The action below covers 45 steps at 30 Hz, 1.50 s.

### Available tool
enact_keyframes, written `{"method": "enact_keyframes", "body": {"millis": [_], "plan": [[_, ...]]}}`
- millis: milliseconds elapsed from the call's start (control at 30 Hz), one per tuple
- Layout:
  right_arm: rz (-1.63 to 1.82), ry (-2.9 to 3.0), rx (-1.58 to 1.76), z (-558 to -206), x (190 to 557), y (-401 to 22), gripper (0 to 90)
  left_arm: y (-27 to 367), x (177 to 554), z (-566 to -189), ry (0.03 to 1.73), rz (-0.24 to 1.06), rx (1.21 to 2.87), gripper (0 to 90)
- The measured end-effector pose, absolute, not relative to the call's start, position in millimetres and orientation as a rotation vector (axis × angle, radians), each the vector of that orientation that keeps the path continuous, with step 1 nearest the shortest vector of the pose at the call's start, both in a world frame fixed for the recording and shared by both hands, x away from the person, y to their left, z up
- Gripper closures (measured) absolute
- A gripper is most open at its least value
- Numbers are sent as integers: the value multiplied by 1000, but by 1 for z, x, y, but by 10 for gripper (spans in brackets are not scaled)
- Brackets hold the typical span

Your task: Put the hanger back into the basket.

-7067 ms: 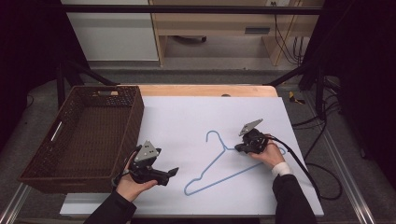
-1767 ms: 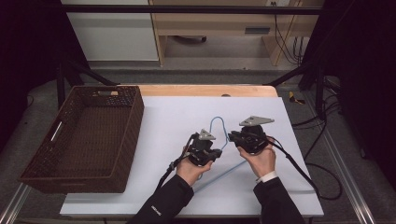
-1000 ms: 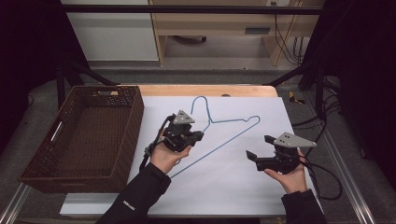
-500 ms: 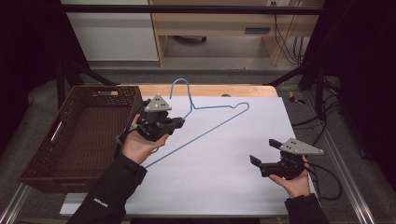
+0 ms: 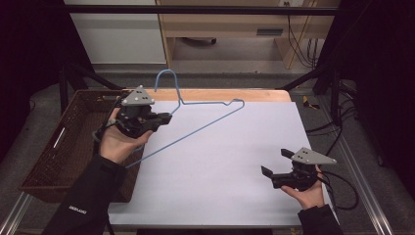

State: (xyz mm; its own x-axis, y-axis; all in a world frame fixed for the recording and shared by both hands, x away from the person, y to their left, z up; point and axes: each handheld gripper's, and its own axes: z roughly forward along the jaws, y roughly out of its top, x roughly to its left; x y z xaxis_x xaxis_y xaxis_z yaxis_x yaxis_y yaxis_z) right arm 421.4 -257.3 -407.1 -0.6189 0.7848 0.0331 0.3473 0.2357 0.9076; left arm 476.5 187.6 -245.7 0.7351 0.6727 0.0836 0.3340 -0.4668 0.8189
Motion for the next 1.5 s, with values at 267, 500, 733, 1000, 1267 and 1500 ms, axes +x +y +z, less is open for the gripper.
{"method": "enact_keyframes", "body": {"millis": [267, 500, 733, 1000, 1267, 1500], "plan": [[1348, 2095, 1040, -409, 422, -255, 56, 225, 480, -239, 825, 575, 2055, 876], [1347, 2098, 1041, -409, 422, -255, 49, 251, 486, -237, 870, 622, 2043, 877], [1346, 2096, 1045, -409, 422, -255, 50, 277, 490, -235, 939, 643, 1999, 876], [1339, 2102, 1036, -410, 423, -255, 50, 305, 492, -235, 984, 682, 1974, 876], [1335, 2103, 1041, -410, 423, -254, 50, 340, 494, -246, 1033, 684, 1975, 876], [1331, 2107, 1043, -411, 423, -253, 50, 367, 494, -256, 1083, 664, 1953, 876]]}}
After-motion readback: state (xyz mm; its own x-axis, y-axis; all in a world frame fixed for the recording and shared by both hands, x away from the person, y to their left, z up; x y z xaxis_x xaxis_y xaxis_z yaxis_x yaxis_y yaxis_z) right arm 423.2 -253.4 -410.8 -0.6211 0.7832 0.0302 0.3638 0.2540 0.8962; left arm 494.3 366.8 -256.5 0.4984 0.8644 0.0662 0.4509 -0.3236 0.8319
